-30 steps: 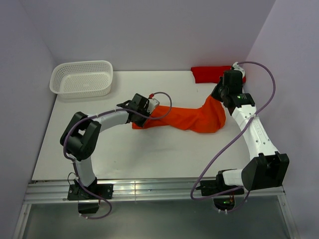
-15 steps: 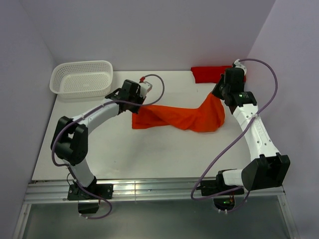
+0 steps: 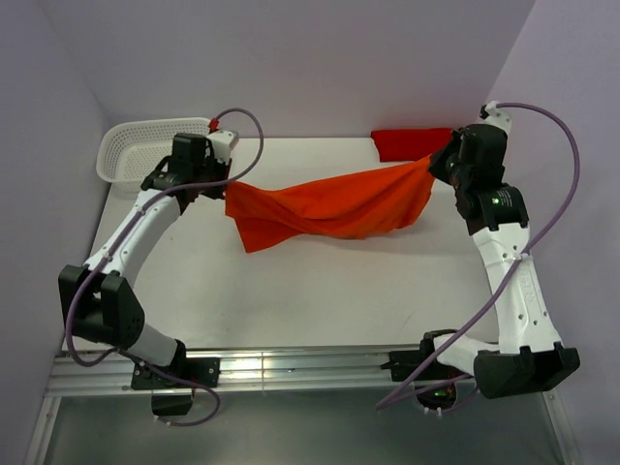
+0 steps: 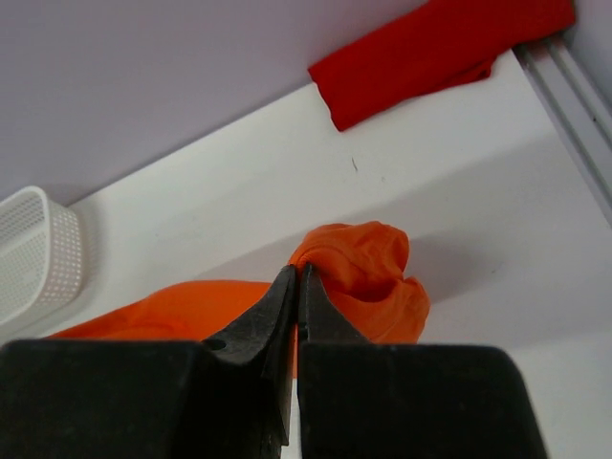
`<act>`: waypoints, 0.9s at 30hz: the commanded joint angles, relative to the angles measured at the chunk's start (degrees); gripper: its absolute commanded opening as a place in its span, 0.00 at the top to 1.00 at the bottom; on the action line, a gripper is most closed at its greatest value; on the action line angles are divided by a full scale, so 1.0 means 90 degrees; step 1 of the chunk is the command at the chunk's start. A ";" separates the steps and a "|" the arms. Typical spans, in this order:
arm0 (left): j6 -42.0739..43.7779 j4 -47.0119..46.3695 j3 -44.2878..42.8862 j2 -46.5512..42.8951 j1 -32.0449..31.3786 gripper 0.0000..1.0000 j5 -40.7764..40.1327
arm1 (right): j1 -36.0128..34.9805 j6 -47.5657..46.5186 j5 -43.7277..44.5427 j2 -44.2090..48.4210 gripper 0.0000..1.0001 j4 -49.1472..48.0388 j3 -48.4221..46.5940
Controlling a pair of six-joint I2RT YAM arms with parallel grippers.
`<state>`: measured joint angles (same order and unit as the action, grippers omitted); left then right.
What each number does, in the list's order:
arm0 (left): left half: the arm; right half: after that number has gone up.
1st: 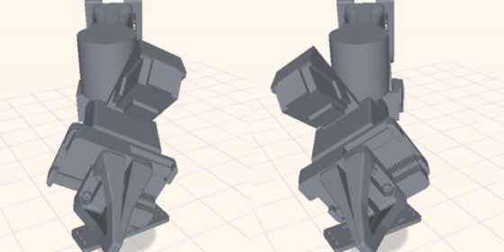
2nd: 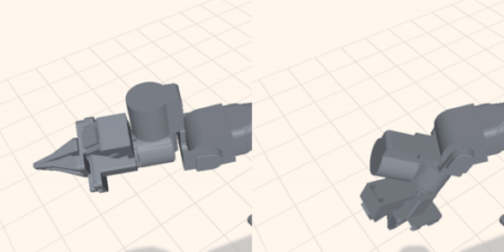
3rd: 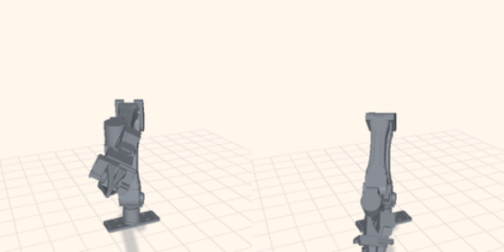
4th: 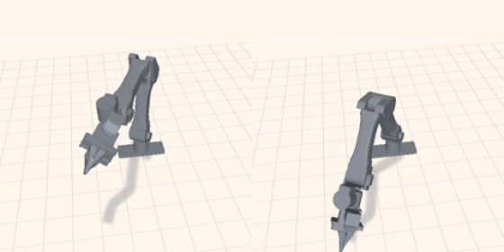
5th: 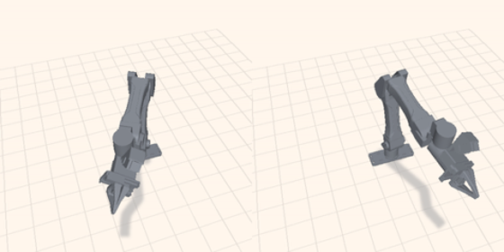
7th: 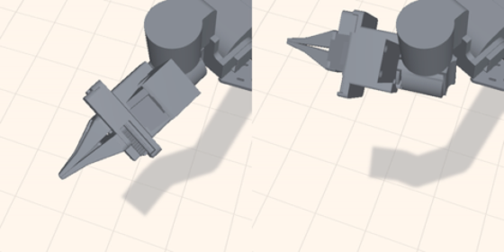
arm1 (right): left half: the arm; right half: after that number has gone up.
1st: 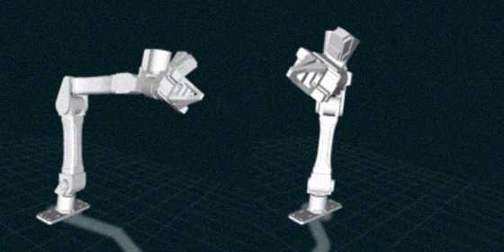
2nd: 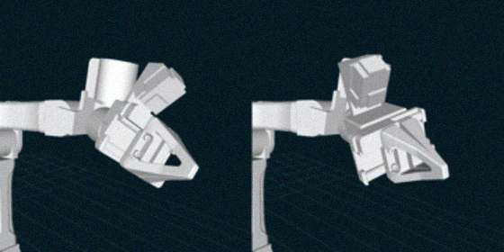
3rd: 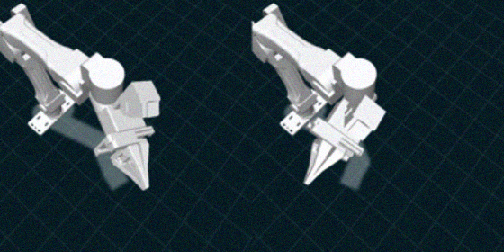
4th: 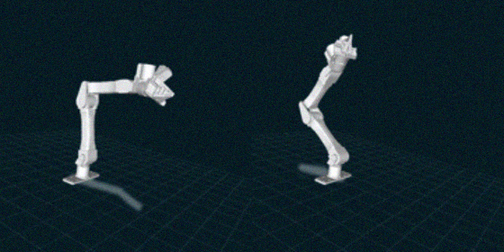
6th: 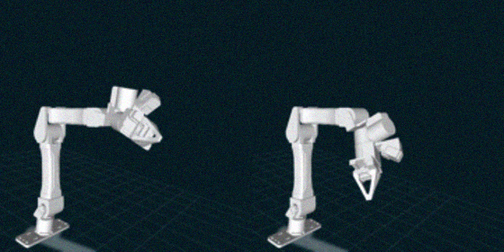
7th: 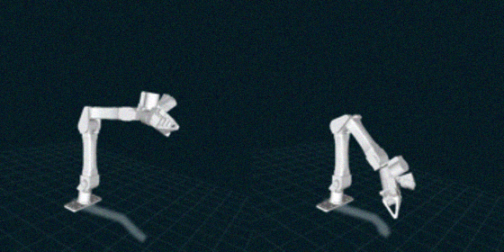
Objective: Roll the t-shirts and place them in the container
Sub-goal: Flatten the tshirt
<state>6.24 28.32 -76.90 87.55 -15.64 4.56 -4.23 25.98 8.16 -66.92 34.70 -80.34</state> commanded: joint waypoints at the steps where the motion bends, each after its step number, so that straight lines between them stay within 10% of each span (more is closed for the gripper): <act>1: -0.0010 0.0261 -0.0186 -0.0644 0.0214 1.00 0.0431 | 0.0030 -0.0074 0.0235 0.0374 1.00 0.0108 -0.0468; 14: 0.0654 0.1306 0.0224 -0.1926 0.0439 1.00 0.0938 | 0.0031 -0.0249 0.0781 0.0787 1.00 0.0900 -0.0926; 27: 0.0732 0.0878 -0.0029 0.1323 0.0458 1.00 0.0735 | 0.0294 -0.0259 0.0333 -0.2582 1.00 -0.0242 -0.0507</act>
<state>11.81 38.41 -75.20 94.45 -11.86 12.49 -2.59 23.94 12.34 -86.74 36.34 -84.86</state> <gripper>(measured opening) 0.015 0.019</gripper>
